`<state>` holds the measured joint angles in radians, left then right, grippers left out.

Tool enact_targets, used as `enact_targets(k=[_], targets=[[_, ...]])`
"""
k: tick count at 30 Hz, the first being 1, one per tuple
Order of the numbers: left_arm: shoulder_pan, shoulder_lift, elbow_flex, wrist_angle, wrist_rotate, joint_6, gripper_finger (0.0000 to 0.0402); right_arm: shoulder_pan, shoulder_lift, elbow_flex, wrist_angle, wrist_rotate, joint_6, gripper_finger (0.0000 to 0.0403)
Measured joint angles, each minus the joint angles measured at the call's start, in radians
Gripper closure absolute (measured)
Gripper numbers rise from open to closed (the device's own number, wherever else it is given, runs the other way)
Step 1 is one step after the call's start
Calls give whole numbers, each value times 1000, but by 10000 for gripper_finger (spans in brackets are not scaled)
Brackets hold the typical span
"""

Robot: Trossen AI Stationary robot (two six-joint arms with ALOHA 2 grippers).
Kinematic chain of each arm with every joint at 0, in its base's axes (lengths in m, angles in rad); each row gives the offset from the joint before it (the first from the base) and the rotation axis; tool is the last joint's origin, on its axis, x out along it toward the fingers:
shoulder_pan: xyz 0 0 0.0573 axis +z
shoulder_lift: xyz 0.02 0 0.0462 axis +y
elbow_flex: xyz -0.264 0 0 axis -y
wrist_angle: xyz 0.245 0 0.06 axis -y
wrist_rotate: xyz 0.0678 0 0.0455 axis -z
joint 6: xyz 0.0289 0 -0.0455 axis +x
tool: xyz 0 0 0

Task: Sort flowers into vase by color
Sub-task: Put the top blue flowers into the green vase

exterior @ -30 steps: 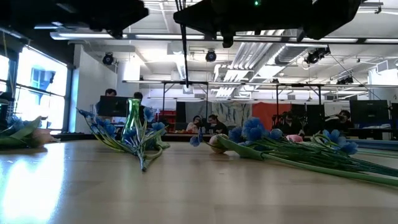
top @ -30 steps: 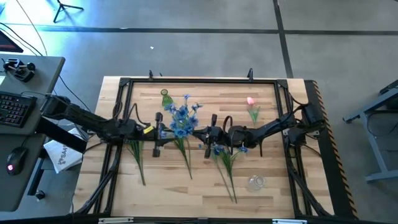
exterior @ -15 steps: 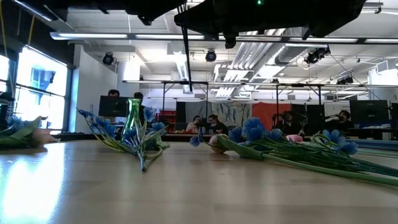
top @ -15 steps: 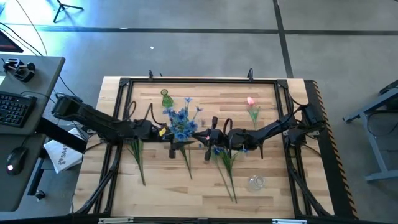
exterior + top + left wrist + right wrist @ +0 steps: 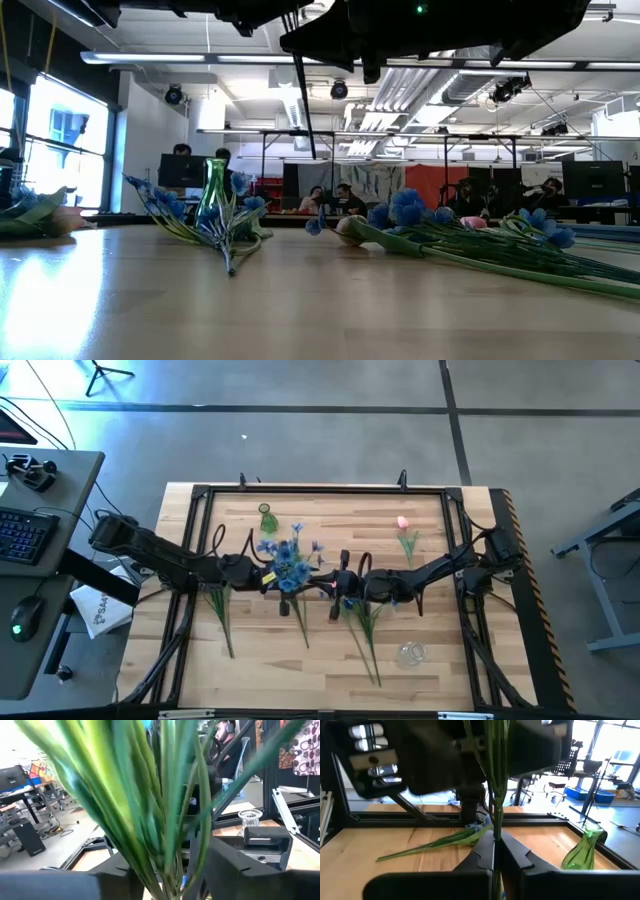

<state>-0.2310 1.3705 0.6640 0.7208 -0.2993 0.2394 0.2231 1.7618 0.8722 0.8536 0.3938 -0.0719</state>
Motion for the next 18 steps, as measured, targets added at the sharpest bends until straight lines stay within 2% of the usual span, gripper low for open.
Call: enact_targets(k=[6, 10, 12, 14, 16, 18], targets=[[0, -13, 0, -19, -2, 32, 334, 0, 0, 0, -40, 2, 59, 388], [-21, -20, 0, -70, -19, 51, 390, 0, -12, 0, -117, 61, 99, 346], [-44, -54, 0, -126, -99, 53, 394, 7, -36, 0, -200, 129, 132, 314], [-65, -111, 0, -208, -224, 51, 392, 16, -77, 0, -316, 212, 174, 280], [-76, -182, 0, -327, -328, 40, 396, 23, -120, 0, -429, 247, 220, 251], [-68, -261, 0, -431, -388, 15, 398, 26, -156, 0, -527, 259, 276, 229]])
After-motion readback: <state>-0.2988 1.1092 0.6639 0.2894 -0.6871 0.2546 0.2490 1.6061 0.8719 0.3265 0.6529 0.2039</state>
